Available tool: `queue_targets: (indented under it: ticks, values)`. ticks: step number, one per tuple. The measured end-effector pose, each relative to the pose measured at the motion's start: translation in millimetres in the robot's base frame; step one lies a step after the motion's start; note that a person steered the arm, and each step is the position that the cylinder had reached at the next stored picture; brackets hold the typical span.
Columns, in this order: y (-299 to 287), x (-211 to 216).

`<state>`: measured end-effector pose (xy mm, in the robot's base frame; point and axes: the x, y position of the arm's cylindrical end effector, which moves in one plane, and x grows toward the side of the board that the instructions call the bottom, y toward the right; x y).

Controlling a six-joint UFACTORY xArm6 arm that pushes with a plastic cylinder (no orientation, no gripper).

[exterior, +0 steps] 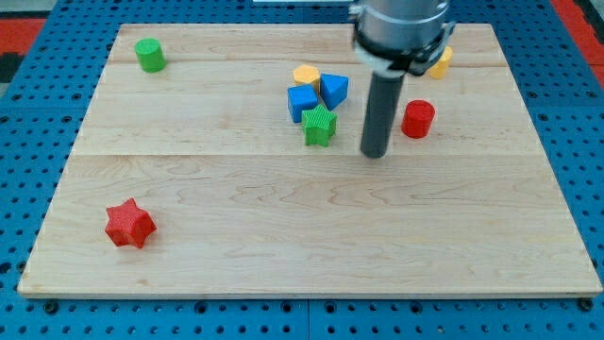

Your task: Move the red star diagonally top left to the yellow hexagon

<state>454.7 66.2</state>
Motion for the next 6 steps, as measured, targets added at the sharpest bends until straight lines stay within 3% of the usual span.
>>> queue_targets:
  ticks: [2,3,5,6]
  values:
    - [-104,65]
    - [-148,70]
    - [-139,71]
    - [-145,105]
